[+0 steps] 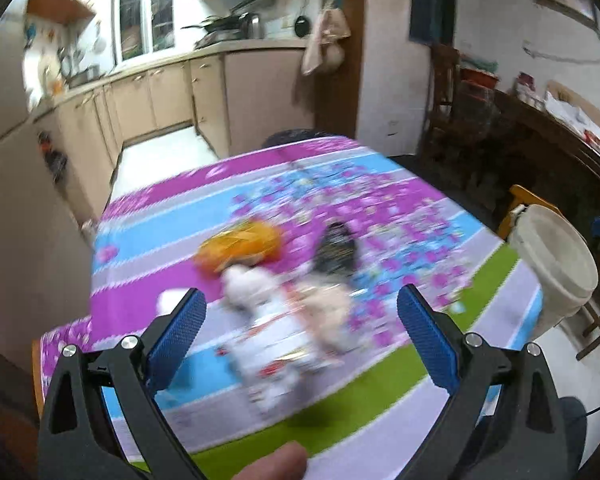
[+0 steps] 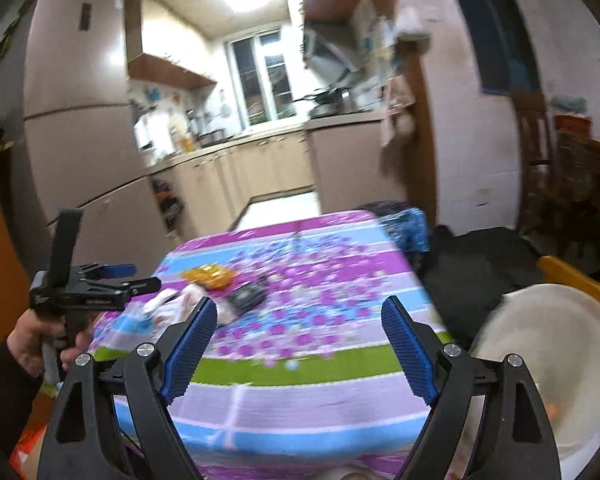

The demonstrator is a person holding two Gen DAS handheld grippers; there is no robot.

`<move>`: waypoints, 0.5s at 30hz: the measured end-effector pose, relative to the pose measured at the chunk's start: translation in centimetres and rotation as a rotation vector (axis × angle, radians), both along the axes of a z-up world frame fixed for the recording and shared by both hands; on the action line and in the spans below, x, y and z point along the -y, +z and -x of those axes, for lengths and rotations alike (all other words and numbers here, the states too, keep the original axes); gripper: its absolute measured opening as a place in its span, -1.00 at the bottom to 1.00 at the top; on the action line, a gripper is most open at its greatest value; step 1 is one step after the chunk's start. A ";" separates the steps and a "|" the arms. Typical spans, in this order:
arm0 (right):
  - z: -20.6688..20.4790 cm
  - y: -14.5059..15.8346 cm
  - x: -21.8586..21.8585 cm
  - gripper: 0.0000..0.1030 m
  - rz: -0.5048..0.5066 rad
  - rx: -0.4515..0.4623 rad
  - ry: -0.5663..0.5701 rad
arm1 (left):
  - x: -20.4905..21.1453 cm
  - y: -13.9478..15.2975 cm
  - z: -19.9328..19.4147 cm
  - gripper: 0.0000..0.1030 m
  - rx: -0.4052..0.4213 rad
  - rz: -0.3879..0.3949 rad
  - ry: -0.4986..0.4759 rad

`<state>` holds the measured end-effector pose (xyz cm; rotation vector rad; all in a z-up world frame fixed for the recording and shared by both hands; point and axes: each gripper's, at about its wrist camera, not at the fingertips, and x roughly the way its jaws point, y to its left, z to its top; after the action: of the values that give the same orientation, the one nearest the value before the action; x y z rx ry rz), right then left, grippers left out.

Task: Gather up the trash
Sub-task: 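Move both tools back over the table, then grasp the white-red snack bag with the left tool while the right tool grasps the black Face packet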

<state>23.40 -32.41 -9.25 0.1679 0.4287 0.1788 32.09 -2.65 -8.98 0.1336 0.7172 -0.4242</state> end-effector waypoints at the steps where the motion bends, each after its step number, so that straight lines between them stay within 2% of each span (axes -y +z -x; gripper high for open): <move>1: -0.1 -0.3 -0.7 0.63 -0.002 -0.005 0.011 | -1.4 -0.8 -0.4 0.80 -0.026 0.008 -0.007; 3: -0.9 -0.9 -2.0 0.63 -0.011 -0.023 0.028 | -3.1 -2.0 -0.6 0.80 -0.033 0.011 -0.034; 6: -1.8 -1.7 -2.9 0.64 -0.026 -0.054 0.038 | -3.3 -3.7 -0.5 0.80 -0.033 -0.018 -0.119; 12: -2.7 -3.2 -3.2 0.64 -0.032 -0.098 0.044 | -1.8 -6.0 -1.2 0.80 -0.051 -0.079 -0.290; 15: -3.2 -3.6 -3.2 0.64 -0.032 -0.124 0.052 | -1.0 -6.8 -2.0 0.80 -0.072 -0.100 -0.325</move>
<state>26.56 -29.25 -12.88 0.2000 0.5540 0.2269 34.06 -1.69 -15.82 0.3331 0.7901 -0.7061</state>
